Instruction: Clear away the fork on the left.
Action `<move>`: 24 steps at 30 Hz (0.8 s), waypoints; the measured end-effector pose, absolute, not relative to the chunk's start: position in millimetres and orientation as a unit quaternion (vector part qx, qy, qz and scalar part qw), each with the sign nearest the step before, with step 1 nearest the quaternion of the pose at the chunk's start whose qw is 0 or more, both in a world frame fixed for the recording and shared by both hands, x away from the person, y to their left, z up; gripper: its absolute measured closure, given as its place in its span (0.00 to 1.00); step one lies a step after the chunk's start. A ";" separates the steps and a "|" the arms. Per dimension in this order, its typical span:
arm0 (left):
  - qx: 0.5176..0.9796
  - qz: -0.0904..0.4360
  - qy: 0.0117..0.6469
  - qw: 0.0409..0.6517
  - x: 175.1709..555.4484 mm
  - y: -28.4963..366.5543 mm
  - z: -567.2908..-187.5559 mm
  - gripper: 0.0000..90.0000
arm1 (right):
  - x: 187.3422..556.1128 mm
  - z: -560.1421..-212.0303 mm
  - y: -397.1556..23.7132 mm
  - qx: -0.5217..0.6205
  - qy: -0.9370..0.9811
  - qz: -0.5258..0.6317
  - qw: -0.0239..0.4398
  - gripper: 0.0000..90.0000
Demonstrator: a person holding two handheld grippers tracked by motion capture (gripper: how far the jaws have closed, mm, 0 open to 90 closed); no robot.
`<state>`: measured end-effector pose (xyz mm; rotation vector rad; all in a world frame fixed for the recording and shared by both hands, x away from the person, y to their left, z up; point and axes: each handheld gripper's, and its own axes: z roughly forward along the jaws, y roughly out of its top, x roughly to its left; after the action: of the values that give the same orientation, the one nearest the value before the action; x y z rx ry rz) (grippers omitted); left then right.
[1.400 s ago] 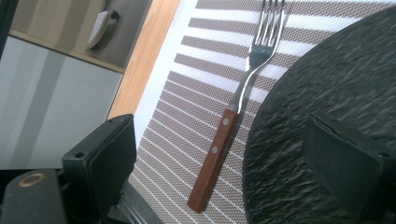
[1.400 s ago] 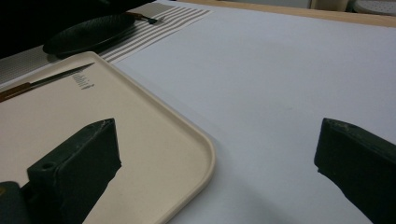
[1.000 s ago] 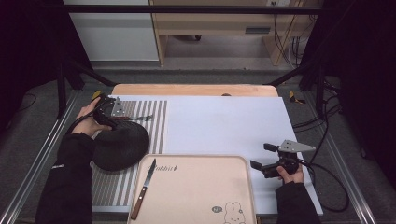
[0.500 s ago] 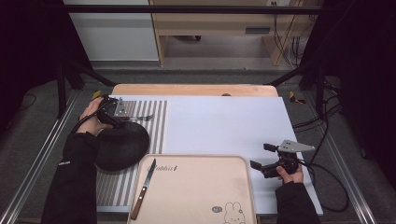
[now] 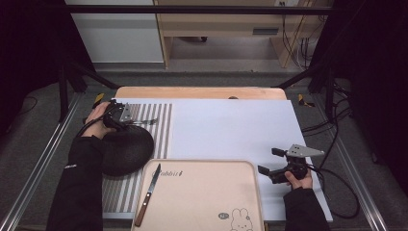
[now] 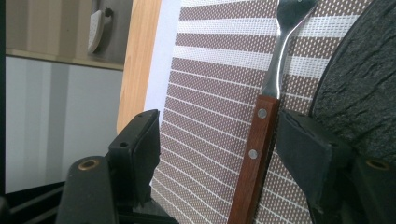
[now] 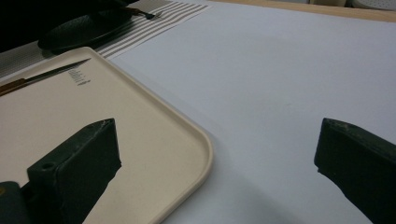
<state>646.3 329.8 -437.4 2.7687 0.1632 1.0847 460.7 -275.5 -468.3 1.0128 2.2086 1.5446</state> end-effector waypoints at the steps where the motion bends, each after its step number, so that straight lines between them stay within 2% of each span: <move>1: 0.927 0.363 0.051 0.081 646.8 329.9 -438.0 0.34 | 460.7 -468.3 -275.6 0.349 0.760 0.532 0.131 0.00; 11: 0.931 0.358 0.039 0.066 650.0 333.7 -442.9 0.36 | 461.1 -469.1 -276.0 0.350 0.761 0.531 0.131 0.01; 24: 0.933 0.352 0.024 0.078 652.1 336.0 -442.9 0.36 | 461.4 -469.3 -276.2 0.351 0.760 0.530 0.130 0.00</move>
<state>652.1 336.0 -442.9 2.7933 0.0734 1.0533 461.4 -276.2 -469.3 1.0200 2.2093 1.5411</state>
